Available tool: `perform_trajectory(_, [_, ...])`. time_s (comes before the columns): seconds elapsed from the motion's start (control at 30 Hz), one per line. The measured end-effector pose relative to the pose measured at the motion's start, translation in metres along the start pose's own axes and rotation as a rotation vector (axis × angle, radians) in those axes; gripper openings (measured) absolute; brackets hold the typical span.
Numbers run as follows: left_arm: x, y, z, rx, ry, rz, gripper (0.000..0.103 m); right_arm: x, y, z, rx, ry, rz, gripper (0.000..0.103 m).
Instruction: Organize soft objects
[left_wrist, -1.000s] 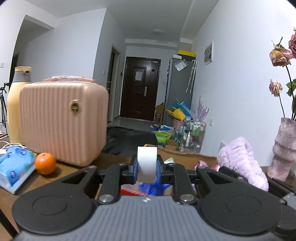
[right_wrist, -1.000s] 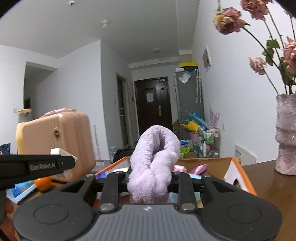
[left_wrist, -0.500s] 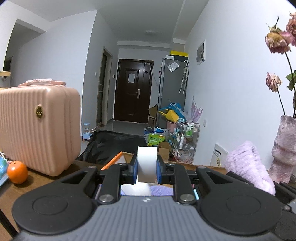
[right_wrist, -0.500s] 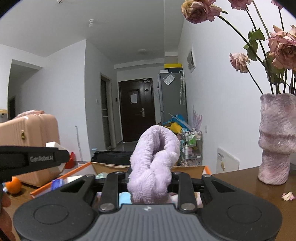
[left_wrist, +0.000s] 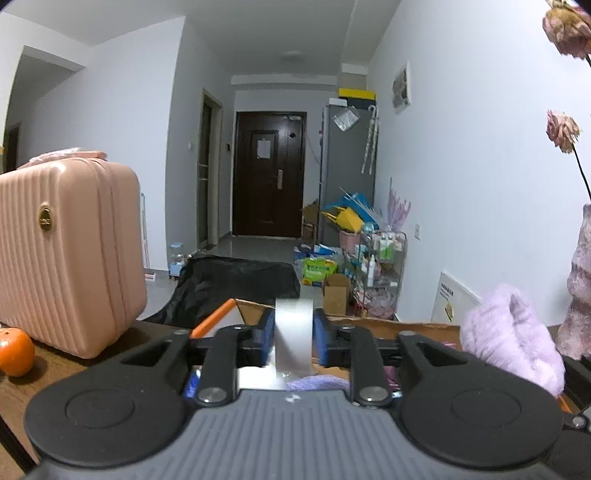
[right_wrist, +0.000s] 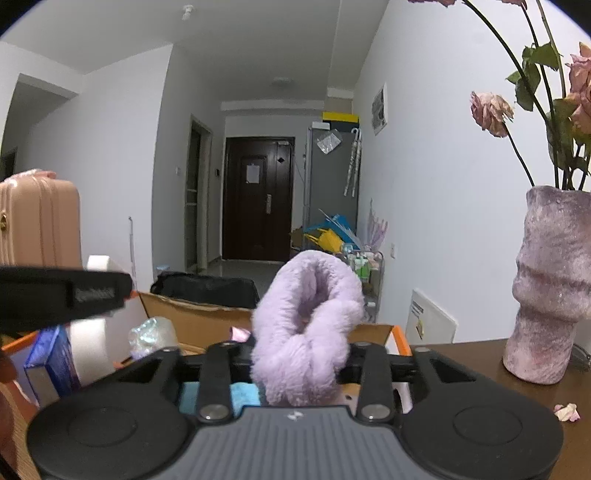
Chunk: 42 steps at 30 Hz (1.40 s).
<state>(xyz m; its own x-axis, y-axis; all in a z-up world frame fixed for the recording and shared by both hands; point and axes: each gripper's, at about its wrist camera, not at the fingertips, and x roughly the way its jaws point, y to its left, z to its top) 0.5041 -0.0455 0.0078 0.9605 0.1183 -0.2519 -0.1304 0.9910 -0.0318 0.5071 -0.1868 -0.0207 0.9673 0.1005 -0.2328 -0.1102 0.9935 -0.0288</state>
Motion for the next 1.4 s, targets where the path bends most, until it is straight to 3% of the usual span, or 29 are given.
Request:
perform_trajectory(0.03, [-0.002,0.002,0.000,-0.006,-0.010,0.016,0.059,0.001,0.000,-0.001,-0.001,0.008,-0.004,0.054])
perform_trajectory(0.1, [-0.006,0.007,0.001,-0.027,-0.035,0.053,0.096,0.003,-0.001,-0.002,-0.002,0.023,-0.015,0.073])
perform_trajectory(0.13, [-0.008,0.012,0.002,-0.043,-0.049,0.071,0.102,0.004,-0.002,-0.002,0.005,0.028,-0.019,0.079])
perform_trajectory(0.2, [-0.012,0.019,0.003,-0.069,-0.075,0.100,0.103,0.004,-0.005,-0.004,0.021,0.036,-0.031,0.097])
perform_trajectory(0.27, [-0.015,0.025,0.004,-0.073,-0.077,0.115,0.103,0.003,-0.007,-0.005,0.035,0.033,-0.045,0.103])
perform_trajectory(0.5, [-0.024,0.034,0.002,-0.045,-0.073,0.126,0.103,-0.005,-0.005,-0.006,0.028,-0.012,-0.060,0.103])
perform_trajectory(0.8, [-0.068,0.050,-0.012,0.009,-0.099,0.127,0.103,-0.044,-0.001,-0.010,0.011,-0.081,-0.065,0.103])
perform_trajectory(1.0, [-0.112,0.064,-0.025,0.040,-0.099,0.107,0.103,-0.082,0.005,-0.018,-0.029,-0.093,-0.063,0.103])
perform_trajectory(1.4, [-0.211,0.097,-0.053,0.056,-0.027,0.061,0.103,-0.183,0.016,-0.038,-0.050,-0.090,-0.021,0.103])
